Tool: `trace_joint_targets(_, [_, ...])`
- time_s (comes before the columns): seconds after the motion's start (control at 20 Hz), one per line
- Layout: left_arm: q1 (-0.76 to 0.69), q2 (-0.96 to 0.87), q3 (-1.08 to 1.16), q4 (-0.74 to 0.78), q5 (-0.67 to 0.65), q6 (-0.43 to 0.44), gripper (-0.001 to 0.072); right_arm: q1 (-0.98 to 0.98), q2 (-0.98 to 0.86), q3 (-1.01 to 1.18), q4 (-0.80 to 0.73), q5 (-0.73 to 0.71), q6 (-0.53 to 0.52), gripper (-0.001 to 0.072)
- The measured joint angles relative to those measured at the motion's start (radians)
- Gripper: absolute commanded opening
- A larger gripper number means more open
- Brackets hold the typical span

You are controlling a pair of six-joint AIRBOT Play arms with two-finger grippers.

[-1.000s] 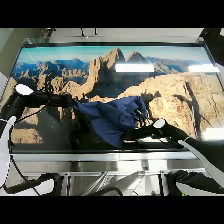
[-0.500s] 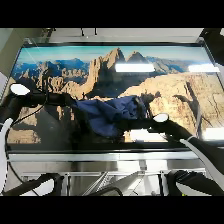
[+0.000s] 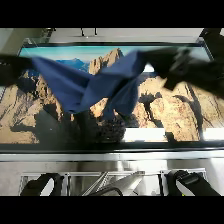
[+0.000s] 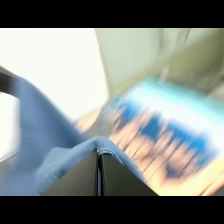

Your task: Fold the shirts.

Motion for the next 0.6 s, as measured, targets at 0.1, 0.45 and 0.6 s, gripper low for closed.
trace_joint_targets(0.1, [0.077, 0.075, 0.143, 0.0, 0.023, -0.016, 0.0013, -0.005, -0.008, 0.169, -0.08, 0.014, 0.018, 0.0021])
trace_joint_targets(0.45, [0.22, 0.045, 0.463, -0.008, -0.037, -0.061, 0.0014, -0.009, -0.182, 0.529, -0.262, 0.12, 0.052, 0.0021])
trace_joint_targets(0.6, [0.138, -0.063, 0.419, 0.002, -0.098, -0.064, 0.0014, -0.009, -0.346, 0.559, -0.3, 0.233, 0.084, 0.0021])
